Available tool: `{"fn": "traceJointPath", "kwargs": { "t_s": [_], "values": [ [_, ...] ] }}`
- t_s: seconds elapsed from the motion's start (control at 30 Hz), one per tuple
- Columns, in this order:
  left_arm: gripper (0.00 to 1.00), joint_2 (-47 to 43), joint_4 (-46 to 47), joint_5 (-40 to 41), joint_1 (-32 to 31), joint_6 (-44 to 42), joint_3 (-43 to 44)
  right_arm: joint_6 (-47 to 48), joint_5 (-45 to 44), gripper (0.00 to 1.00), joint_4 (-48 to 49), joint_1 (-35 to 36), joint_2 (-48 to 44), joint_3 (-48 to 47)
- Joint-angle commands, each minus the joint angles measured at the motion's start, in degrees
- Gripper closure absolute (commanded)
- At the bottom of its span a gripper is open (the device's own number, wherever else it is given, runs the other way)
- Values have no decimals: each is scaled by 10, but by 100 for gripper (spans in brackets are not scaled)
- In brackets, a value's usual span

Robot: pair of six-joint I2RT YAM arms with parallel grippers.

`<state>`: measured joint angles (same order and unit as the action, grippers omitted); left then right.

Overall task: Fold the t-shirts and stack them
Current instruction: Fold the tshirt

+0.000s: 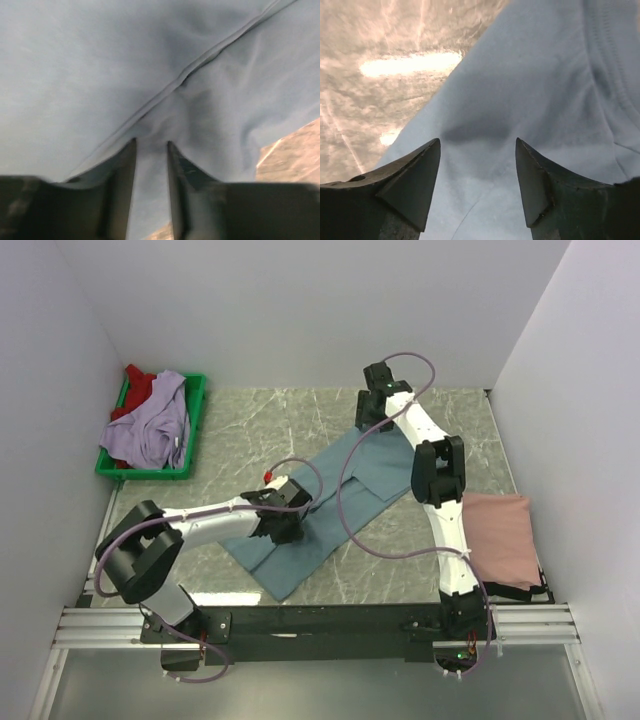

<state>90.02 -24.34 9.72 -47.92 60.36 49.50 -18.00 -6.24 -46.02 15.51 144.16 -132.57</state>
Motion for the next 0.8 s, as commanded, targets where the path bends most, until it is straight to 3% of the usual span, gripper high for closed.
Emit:
{"fn": "traceJointPath", "kwargs": {
  "t_s": [0.0, 0.13, 0.3, 0.4, 0.77],
  "values": [
    [61, -55, -79, 64, 4, -74, 55, -19, -26, 31, 22, -2, -115, 42],
    [57, -64, -107, 71, 4, -117, 68, -72, -28, 30, 5, -7, -203, 133],
    [66, -35, -108, 50, -6, -131, 39, -117, -2, 30, 60, -7, -314, 333],
    [70, -21, -113, 56, -25, -123, 21, -130, 10, 31, 86, -8, -342, 397],
    [78, 27, -142, 74, -98, -82, -33, -132, 13, 31, 88, -17, -296, 416]
  ]
}}
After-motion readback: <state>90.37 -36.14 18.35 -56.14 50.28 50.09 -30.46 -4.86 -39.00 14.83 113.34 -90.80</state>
